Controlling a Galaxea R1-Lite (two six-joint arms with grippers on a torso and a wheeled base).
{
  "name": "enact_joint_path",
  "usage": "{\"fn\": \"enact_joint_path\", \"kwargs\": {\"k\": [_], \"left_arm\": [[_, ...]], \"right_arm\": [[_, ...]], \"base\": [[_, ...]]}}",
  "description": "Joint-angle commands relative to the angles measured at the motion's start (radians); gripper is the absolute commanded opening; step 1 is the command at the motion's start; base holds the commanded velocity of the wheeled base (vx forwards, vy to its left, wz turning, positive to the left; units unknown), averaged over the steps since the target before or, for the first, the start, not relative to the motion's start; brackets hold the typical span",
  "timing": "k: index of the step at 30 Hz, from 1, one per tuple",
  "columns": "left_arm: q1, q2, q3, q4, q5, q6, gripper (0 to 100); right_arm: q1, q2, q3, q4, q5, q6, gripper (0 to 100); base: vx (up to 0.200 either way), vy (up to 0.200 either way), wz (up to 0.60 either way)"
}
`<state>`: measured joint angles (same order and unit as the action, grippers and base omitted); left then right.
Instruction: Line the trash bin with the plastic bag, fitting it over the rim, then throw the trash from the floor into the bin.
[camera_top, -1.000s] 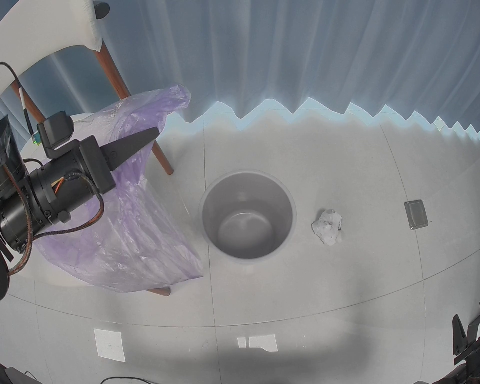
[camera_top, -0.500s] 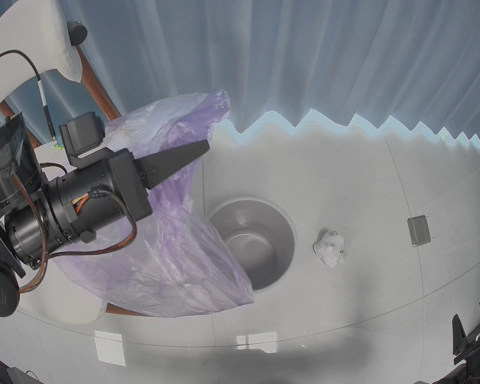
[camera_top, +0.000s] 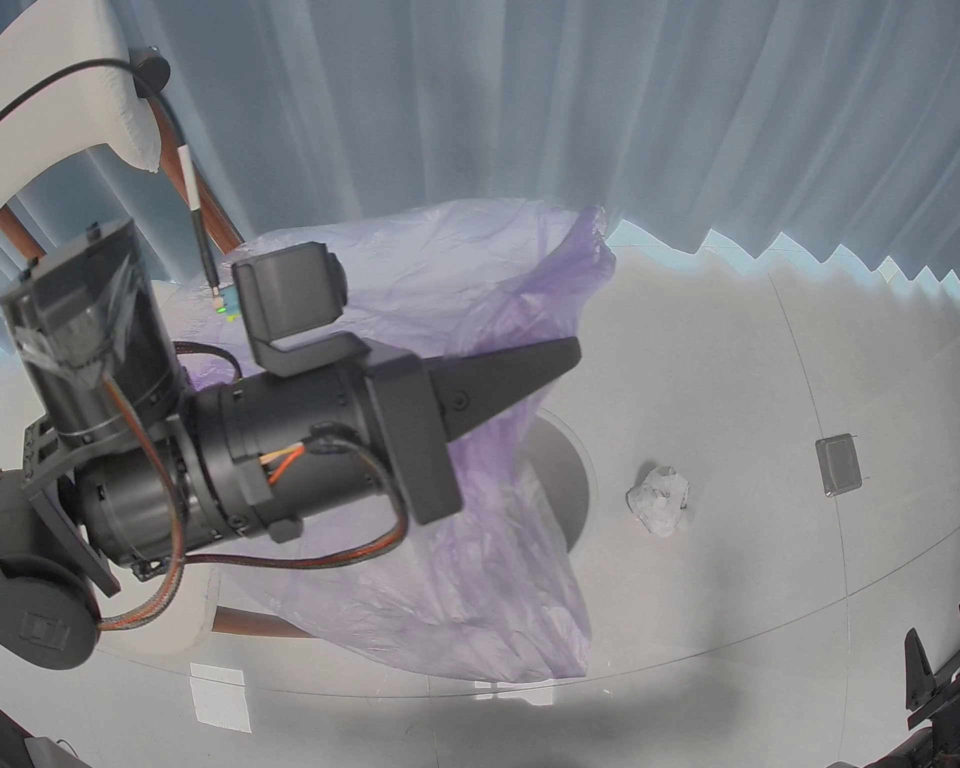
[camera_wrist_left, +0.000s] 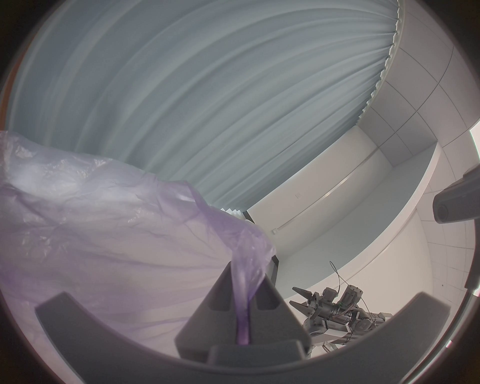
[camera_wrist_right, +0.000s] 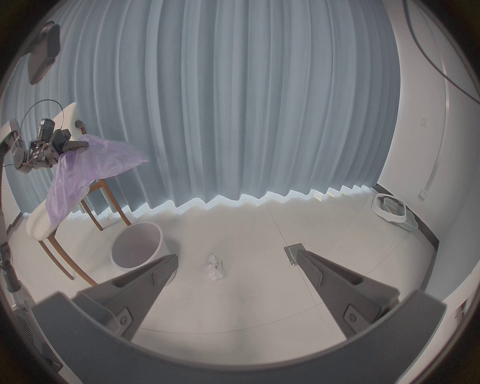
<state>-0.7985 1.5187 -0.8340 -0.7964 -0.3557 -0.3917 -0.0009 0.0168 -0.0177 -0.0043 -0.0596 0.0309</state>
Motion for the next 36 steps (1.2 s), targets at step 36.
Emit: {"fn": "enact_joint_path", "kwargs": {"k": [36], "left_arm": [[-0.004, 0.158, -0.089, -0.009, 0.021, 0.005, 0]], "right_arm": [[0.001, -0.015, 0.018, 0.000, 0.000, 0.001, 100]], "base": [[0.000, 0.000, 0.00]]}}
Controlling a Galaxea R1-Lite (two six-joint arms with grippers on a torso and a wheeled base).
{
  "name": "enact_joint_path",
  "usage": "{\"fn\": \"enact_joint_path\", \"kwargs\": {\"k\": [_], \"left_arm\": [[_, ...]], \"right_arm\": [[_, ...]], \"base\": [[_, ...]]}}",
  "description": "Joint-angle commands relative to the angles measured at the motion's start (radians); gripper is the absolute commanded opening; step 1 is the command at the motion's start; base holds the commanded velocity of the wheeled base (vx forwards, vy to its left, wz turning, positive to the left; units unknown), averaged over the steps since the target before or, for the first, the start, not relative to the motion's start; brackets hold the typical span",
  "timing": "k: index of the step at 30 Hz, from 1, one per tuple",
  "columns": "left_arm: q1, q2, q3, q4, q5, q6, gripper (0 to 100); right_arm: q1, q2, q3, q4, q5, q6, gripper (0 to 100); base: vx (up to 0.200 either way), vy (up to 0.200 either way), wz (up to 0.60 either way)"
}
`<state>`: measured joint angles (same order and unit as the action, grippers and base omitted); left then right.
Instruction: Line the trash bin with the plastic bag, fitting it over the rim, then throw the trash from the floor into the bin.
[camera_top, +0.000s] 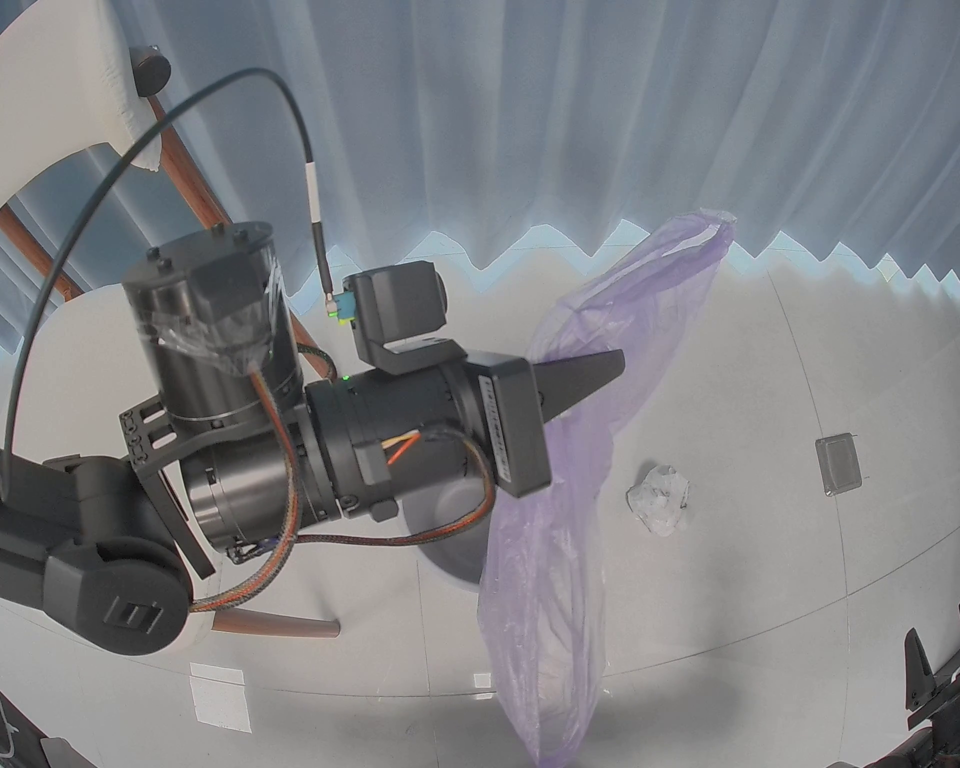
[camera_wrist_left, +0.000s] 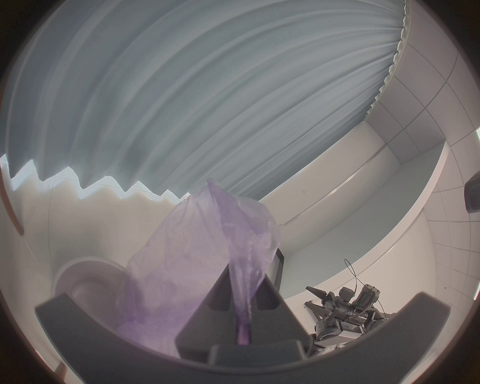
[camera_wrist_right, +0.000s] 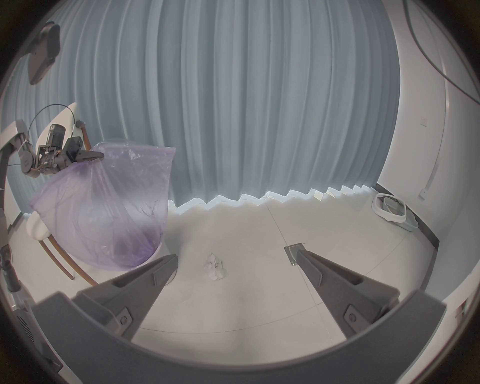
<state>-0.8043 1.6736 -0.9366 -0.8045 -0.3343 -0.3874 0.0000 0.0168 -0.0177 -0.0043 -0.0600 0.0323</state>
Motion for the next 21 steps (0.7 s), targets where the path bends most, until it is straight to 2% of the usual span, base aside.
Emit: {"fn": "enact_joint_path", "kwargs": {"k": [1, 9, 16, 21], "left_arm": [[0.004, 0.003, 0.016, -0.001, 0.000, 0.001, 0], [0.053, 0.001, 0.039, -0.001, -0.002, 0.042, 0], [0.139, -0.009, 0.039, 0.004, -0.002, 0.059, 0], [0.149, -0.029, 0.076, 0.007, 0.000, 0.059, 0]], "right_arm": [[-0.002, -0.015, 0.018, 0.000, 0.000, 0.000, 100], [-0.002, -0.015, 0.018, 0.000, 0.000, 0.000, 100], [-0.002, -0.015, 0.018, 0.000, 0.000, 0.000, 100], [0.000, -0.015, 0.018, 0.000, 0.000, 0.000, 100]], "base": [[0.000, 0.000, 0.00], [0.000, 0.000, 0.00], [0.000, 0.000, 0.00], [0.000, 0.000, 0.00]]}}
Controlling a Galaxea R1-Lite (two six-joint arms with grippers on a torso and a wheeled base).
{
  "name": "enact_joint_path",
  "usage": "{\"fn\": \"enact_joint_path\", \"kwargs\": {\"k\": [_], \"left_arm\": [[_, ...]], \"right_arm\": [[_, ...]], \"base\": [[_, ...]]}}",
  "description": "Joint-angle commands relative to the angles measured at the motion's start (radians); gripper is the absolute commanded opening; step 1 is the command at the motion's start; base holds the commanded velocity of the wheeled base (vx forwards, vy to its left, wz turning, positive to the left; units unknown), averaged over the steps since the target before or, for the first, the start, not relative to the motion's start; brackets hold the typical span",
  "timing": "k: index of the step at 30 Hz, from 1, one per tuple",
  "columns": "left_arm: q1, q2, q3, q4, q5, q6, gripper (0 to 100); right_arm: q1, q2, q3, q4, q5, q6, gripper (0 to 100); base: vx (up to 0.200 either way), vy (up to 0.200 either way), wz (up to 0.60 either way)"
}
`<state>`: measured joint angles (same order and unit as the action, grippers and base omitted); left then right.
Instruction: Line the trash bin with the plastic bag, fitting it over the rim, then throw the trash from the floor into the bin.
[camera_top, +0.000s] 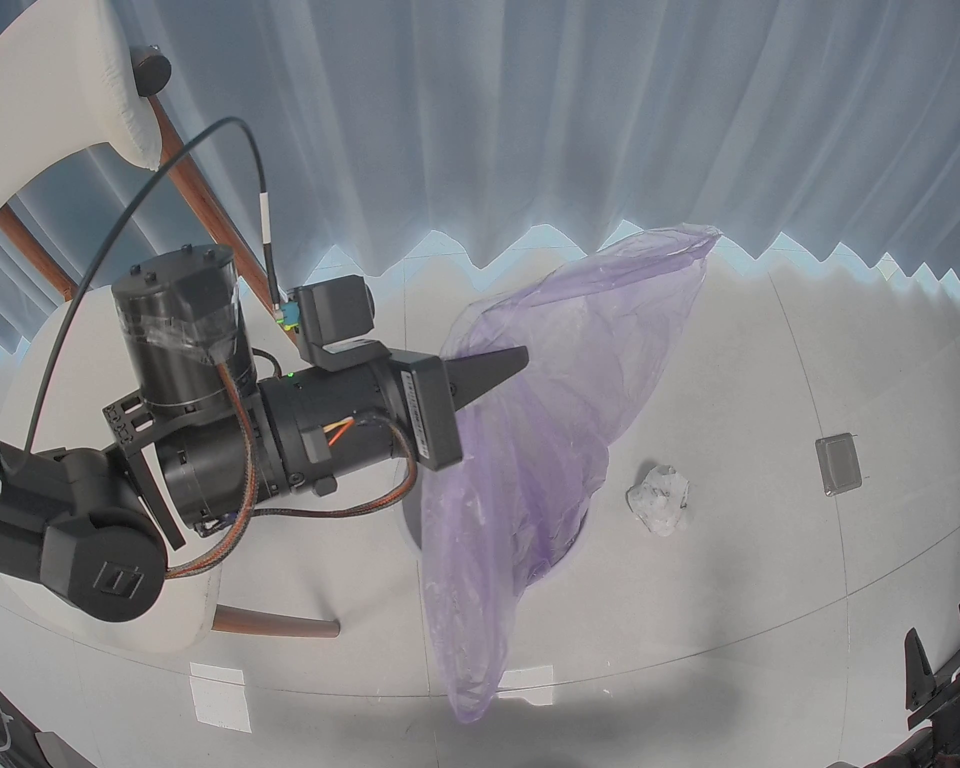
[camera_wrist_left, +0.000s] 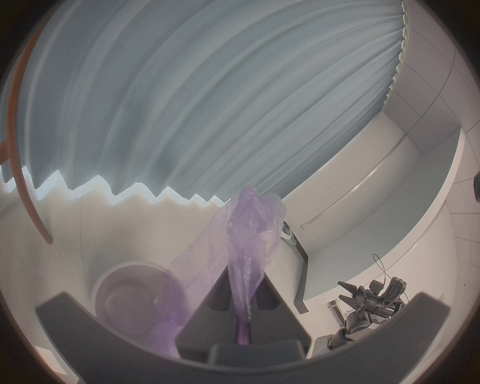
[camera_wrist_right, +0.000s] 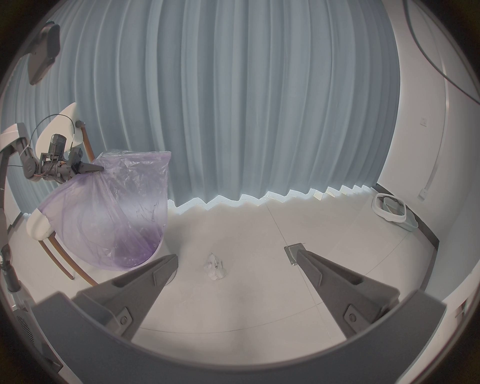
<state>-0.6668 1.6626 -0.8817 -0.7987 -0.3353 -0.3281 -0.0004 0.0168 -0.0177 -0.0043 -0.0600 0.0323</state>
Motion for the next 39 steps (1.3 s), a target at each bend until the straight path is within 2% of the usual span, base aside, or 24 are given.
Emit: {"fn": "enact_joint_path", "kwargs": {"k": [1, 10, 21, 30, 34, 39], "left_arm": [[0.013, -0.018, 0.038, -0.002, 0.001, 0.000, 0], [0.064, -0.006, 0.043, -0.008, 0.001, 0.006, 0], [0.078, 0.034, 0.053, -0.019, -0.001, 0.017, 0], [0.099, 0.149, 0.144, -0.229, -0.001, 0.015, 0], [0.101, 0.227, 0.193, -0.367, 0.002, 0.014, 0], [0.130, 0.307, 0.201, -0.496, 0.004, 0.017, 0]], "right_arm": [[0.000, -0.015, 0.018, 0.000, 0.000, -0.002, 100], [-0.001, -0.015, 0.018, 0.000, 0.000, -0.002, 100], [0.000, -0.015, 0.018, 0.000, 0.000, -0.002, 100], [0.000, -0.015, 0.018, 0.000, 0.000, -0.002, 100], [-0.001, -0.015, 0.018, 0.000, 0.000, -0.002, 100], [0.000, -0.015, 0.018, 0.000, 0.000, -0.002, 100]], "base": [[0.000, 0.000, 0.00], [0.000, 0.000, 0.00], [0.000, 0.000, 0.00], [0.000, 0.000, 0.00], [0.000, 0.000, 0.00], [0.000, 0.000, 0.00]]}}
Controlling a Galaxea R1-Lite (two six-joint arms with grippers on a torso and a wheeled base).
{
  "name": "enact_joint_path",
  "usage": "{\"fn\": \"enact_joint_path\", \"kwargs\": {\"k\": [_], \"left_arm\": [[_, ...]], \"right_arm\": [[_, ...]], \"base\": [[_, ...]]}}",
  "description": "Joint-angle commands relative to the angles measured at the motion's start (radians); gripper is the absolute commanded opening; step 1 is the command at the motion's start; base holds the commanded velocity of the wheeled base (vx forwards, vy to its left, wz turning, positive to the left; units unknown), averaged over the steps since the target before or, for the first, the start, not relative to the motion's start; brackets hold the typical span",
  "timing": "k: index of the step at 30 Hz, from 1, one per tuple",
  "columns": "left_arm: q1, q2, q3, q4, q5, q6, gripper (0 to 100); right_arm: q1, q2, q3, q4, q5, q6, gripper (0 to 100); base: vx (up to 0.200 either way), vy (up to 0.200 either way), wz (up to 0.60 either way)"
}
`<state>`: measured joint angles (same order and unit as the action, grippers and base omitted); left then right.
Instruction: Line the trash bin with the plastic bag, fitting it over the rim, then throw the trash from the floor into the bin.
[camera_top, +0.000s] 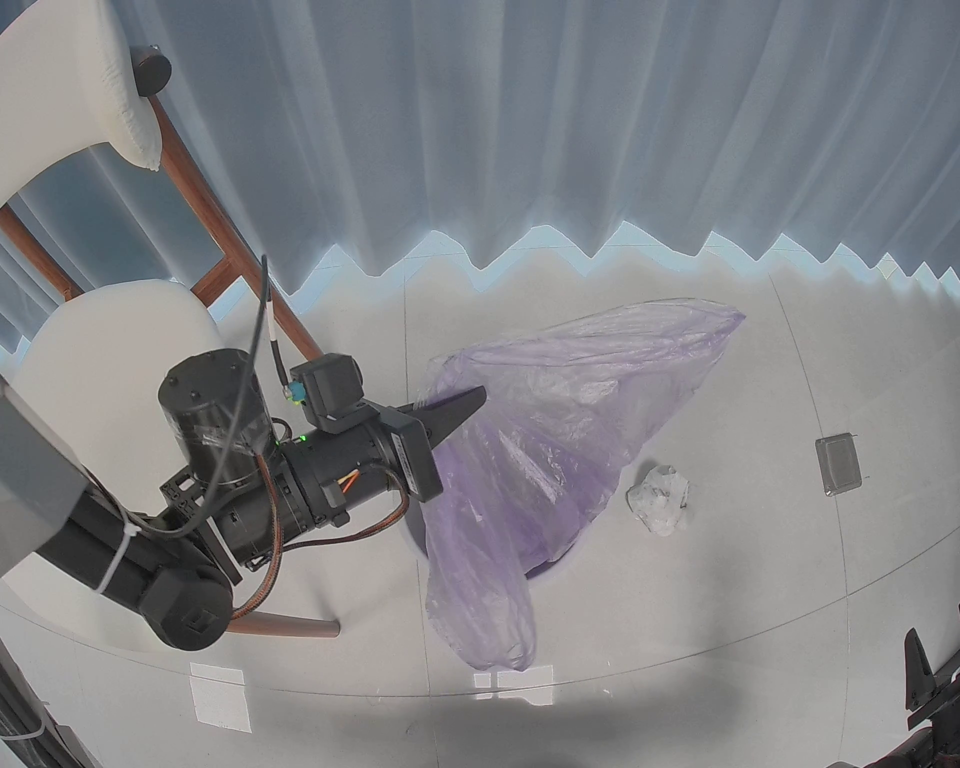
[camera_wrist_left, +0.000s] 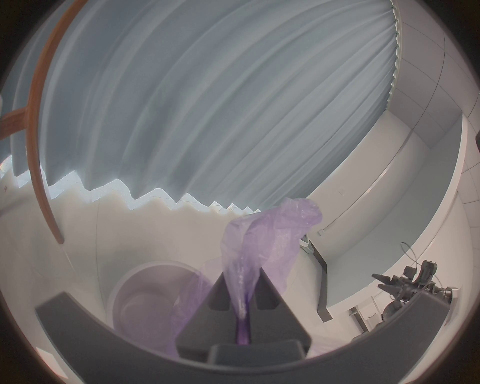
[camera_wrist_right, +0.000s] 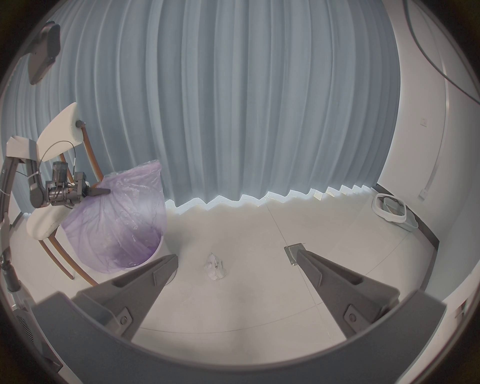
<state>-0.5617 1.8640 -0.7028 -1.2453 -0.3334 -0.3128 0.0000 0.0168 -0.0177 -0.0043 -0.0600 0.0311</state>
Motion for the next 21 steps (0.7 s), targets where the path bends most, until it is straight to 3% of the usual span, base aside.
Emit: {"fn": "enact_joint_path", "kwargs": {"k": [1, 8, 13, 18, 21], "left_arm": [[0.034, 0.113, 0.022, -0.060, 0.007, 0.003, 0], [0.071, 0.014, -0.012, -0.011, 0.019, 0.058, 0], [0.060, -0.098, -0.063, 0.268, 0.036, 0.127, 0], [0.005, -0.095, -0.250, 0.475, 0.195, 0.247, 0], [0.000, -0.085, -0.302, 0.524, 0.206, 0.285, 0]], "right_arm": [[0.000, -0.015, 0.018, 0.000, 0.000, 0.000, 100], [0.000, -0.015, 0.018, 0.000, 0.000, -0.002, 100], [-0.002, -0.015, 0.018, 0.004, 0.005, -0.014, 100], [0.000, 0.012, 0.018, 0.007, 0.008, -0.028, 100], [0.000, 0.026, 0.018, 0.007, 0.008, -0.028, 100]], "base": [[0.000, 0.000, 0.00], [0.000, 0.000, 0.00], [0.000, 0.000, 0.00], [0.000, 0.000, 0.00], [0.000, 0.000, 0.00]]}}
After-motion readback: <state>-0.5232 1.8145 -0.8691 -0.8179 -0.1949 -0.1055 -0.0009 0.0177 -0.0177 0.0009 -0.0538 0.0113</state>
